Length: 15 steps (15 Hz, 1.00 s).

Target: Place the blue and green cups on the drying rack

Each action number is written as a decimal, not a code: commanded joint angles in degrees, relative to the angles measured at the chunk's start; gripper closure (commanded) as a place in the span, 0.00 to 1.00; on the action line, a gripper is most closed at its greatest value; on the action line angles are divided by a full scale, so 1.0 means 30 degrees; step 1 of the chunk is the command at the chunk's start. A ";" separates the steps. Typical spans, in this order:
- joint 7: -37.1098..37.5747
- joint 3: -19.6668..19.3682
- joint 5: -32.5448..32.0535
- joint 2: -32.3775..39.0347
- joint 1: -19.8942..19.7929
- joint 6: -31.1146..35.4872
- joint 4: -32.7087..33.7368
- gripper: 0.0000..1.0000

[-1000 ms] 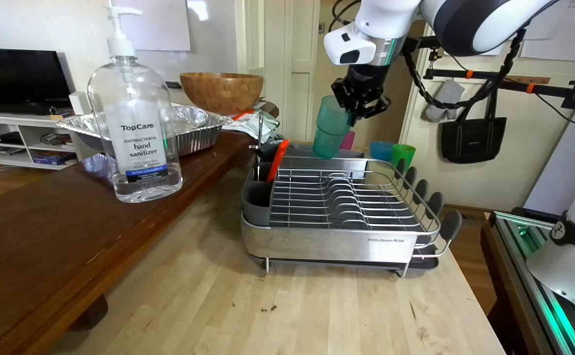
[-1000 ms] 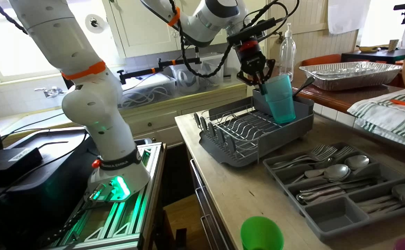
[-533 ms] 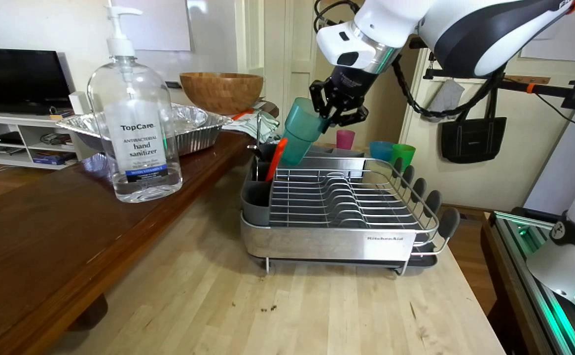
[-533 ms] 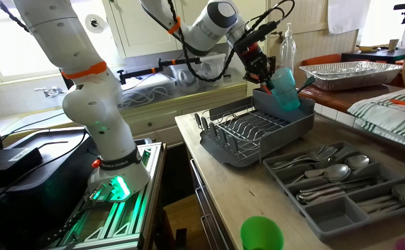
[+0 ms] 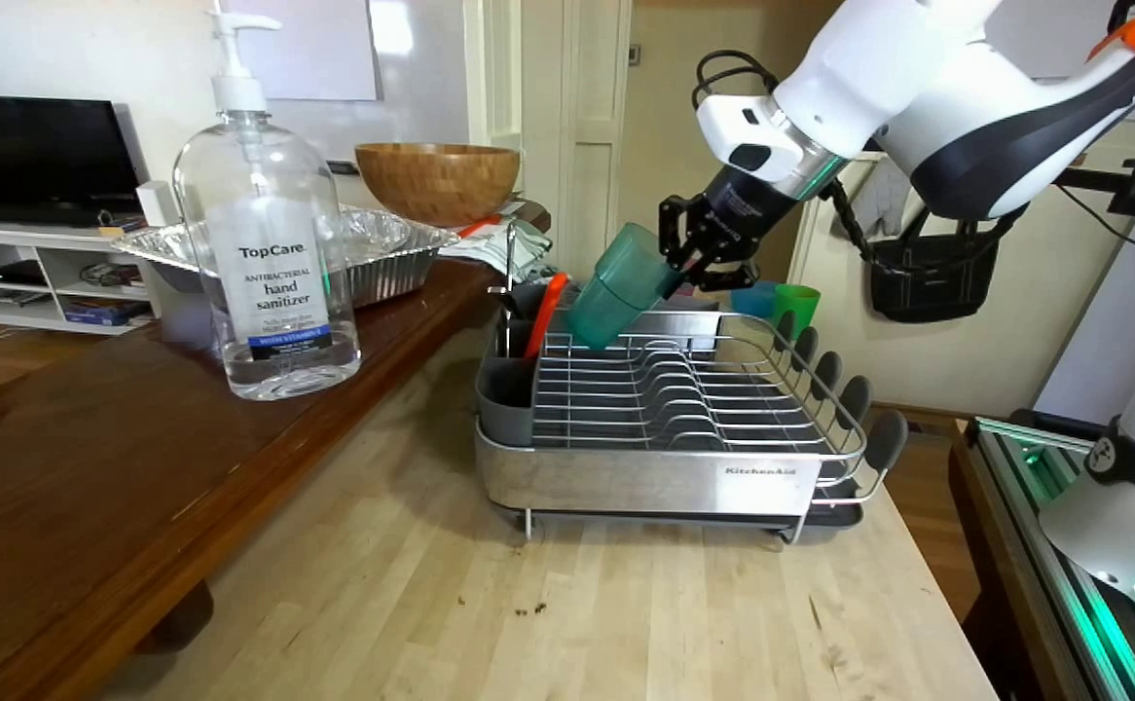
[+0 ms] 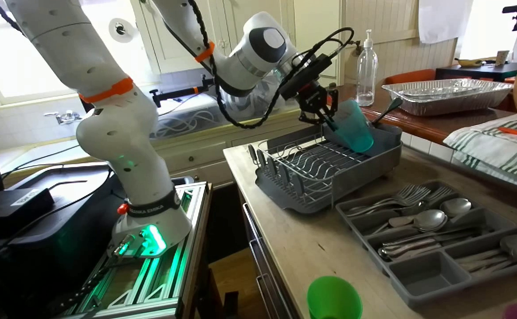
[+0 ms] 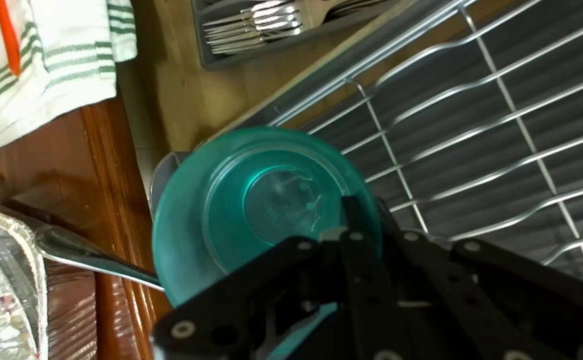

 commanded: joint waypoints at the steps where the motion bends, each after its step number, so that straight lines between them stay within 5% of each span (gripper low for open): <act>1: 0.3218 -0.0150 -0.2611 -0.2083 -0.1601 0.1337 -0.2073 0.98; 5: 0.0893 -0.2716 -0.3794 -0.0599 -0.2841 0.5181 -0.2066 0.98; 9: -0.3196 -0.4930 -0.2942 0.2262 -0.1603 0.7950 -0.1044 0.98; 15: -0.5088 -0.4814 -0.1761 0.5478 -0.0139 0.6849 0.1101 0.98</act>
